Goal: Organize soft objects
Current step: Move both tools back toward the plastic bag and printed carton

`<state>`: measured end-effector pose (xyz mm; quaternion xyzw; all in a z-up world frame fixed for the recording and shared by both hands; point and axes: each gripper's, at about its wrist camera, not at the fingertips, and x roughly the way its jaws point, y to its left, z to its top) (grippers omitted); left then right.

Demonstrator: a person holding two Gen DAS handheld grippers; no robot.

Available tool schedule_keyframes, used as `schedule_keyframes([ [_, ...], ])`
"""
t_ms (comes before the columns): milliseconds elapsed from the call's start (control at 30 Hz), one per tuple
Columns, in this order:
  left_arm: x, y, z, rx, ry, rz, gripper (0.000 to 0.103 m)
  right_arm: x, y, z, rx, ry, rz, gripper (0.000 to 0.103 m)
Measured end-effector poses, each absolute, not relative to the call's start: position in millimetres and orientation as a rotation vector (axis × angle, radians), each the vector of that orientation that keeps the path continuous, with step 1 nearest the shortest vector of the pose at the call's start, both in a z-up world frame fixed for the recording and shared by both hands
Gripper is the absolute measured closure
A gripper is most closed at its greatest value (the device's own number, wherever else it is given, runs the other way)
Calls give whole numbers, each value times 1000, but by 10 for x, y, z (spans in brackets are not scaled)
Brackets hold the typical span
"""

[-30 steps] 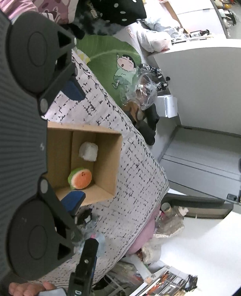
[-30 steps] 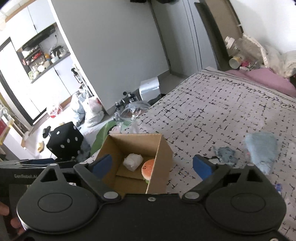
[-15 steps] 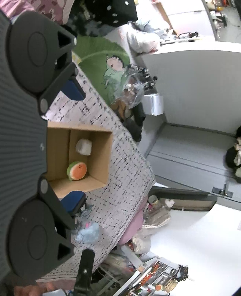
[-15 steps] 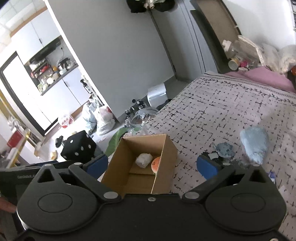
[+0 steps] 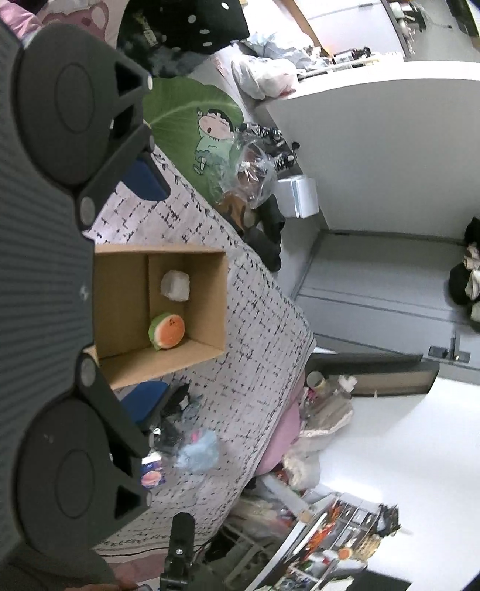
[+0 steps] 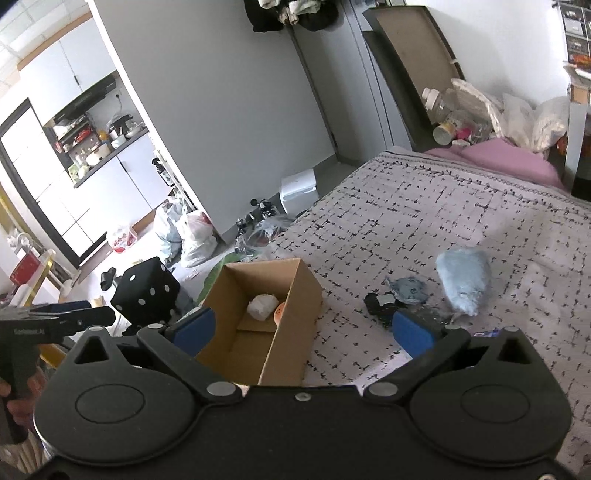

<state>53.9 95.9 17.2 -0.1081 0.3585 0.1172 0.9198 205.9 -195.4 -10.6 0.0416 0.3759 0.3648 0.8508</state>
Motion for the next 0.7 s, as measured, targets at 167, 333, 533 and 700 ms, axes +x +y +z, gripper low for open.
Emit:
schedule_keyframes([
  [167,529,794,186,-197,739,215,0,1985,-2062,-52,67,771,774,0],
  [333,543,641,150,-183,754,169,0,1900,-2180,-35,69,746,789,0],
  [533,641,452,88,-147,789,126,0,1872,-2307,-55,52,752,761,0],
  [700,772,324,-3,-81,841,88,0,1870,-2469,-103,61,759,718,0],
])
